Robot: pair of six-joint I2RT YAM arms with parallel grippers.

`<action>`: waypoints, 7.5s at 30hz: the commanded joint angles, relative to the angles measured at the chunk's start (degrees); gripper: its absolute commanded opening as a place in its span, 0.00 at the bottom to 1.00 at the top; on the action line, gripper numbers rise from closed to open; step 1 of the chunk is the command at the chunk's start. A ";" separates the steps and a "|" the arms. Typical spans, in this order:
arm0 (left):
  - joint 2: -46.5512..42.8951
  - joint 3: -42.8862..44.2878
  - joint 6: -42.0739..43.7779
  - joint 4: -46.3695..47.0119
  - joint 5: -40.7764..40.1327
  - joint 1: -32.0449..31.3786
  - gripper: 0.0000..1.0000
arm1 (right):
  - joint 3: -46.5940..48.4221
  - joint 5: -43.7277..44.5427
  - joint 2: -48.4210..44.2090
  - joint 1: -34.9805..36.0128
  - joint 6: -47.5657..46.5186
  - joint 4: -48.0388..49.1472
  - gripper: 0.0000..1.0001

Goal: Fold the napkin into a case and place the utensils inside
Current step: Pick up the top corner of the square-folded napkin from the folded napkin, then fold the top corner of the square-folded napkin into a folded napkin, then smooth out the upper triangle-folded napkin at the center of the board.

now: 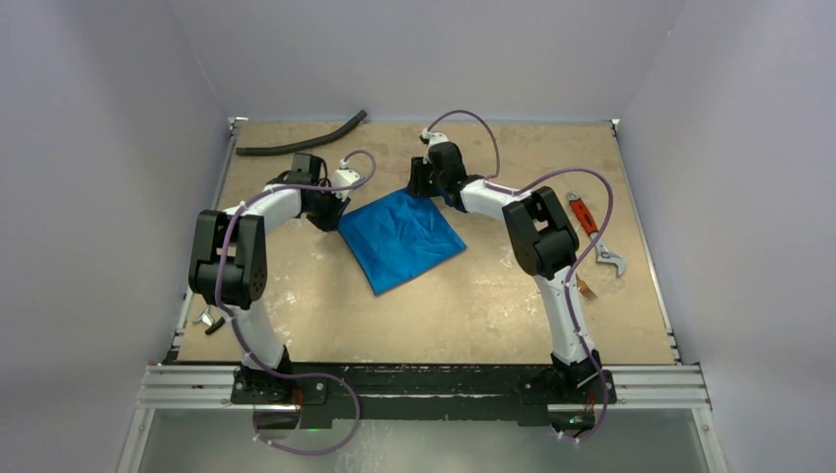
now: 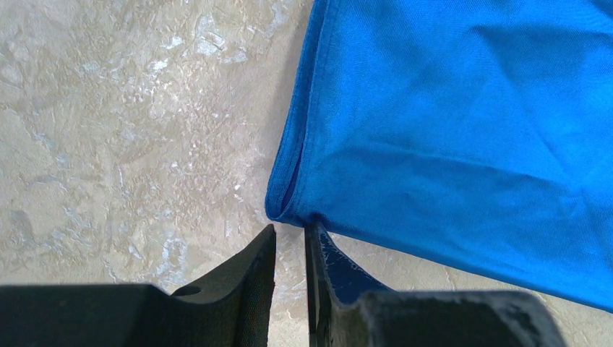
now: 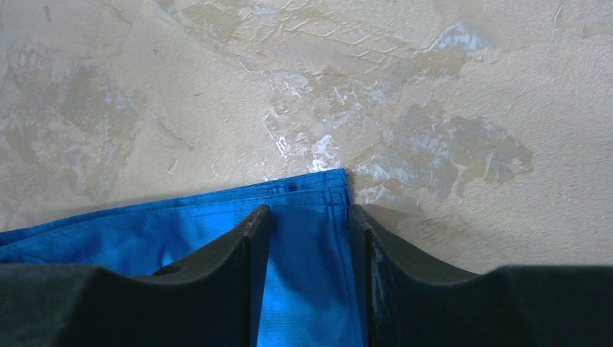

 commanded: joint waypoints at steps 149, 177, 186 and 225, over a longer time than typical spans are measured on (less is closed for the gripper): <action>2.75 4.82 0.85 -2.48 -3.52 -2.43 0.15 | -57.56 -29.86 -30.21 -8.78 16.02 26.32 0.00; -1.84 15.74 0.73 -17.51 10.80 6.23 0.17 | -36.59 -27.84 -27.22 2.94 18.98 21.84 0.00; -2.03 14.42 -2.92 -13.87 7.39 10.71 0.17 | -10.50 -33.16 -4.28 10.02 25.57 26.47 0.00; -0.34 11.81 -10.96 -5.74 12.57 1.27 0.19 | -27.07 -39.81 -18.83 3.63 30.41 28.54 0.00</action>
